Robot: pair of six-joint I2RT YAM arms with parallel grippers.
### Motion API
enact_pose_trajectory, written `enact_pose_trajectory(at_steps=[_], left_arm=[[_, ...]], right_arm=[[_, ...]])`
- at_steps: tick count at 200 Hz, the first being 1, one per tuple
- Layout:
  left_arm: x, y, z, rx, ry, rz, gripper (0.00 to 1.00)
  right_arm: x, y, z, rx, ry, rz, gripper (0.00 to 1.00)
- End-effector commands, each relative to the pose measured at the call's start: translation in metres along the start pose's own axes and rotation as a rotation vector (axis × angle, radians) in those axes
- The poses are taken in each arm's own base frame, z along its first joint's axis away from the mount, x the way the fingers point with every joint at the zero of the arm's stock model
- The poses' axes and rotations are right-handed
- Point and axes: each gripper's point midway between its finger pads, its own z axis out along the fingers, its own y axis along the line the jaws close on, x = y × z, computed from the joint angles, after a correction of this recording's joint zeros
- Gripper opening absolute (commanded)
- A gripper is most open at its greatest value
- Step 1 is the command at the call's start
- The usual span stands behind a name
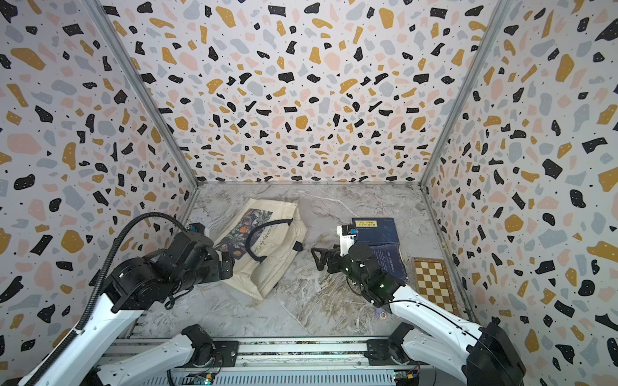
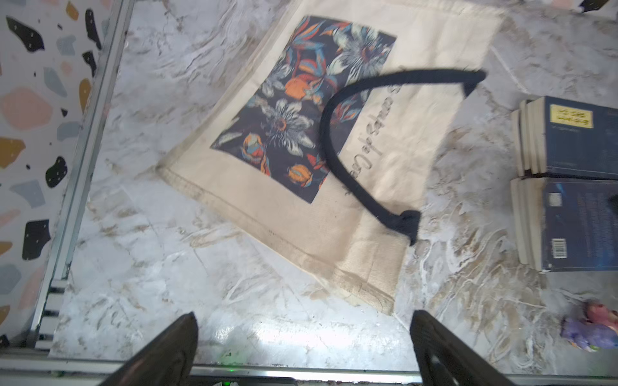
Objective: Take out the books from the canvas bag
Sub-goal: Adjust the canvas bag at the center of the board.
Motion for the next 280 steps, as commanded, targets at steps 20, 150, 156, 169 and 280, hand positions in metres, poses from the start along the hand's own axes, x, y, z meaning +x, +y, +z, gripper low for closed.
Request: enact_pose_trajectory(at_steps=[20,150,156,169,280], left_arm=[[-0.026,-0.041,0.014,0.039,0.021,0.181,0.99],[-0.008,-0.105,0.168,-0.503,0.275,0.743,0.99],[-0.008,-0.104,0.171,-0.522,0.277,0.754,0.99],[-0.01,-0.101,0.178,-0.568,0.27,0.776,0.99],[-0.034,-0.07,0.201,-0.665,0.231,0.718,0.0]], right_arm=[[-0.015,-0.005,-0.01,-0.018,-0.067,0.023,0.99],[-0.019,-0.026,-0.018,-0.003,-0.101,0.093,0.99],[-0.02,-0.026,-0.019,-0.004,-0.105,0.093,0.99],[-0.021,-0.027,-0.02,0.0,-0.11,0.095,0.99],[-0.022,-0.029,-0.024,-0.019,-0.142,0.107,0.99]])
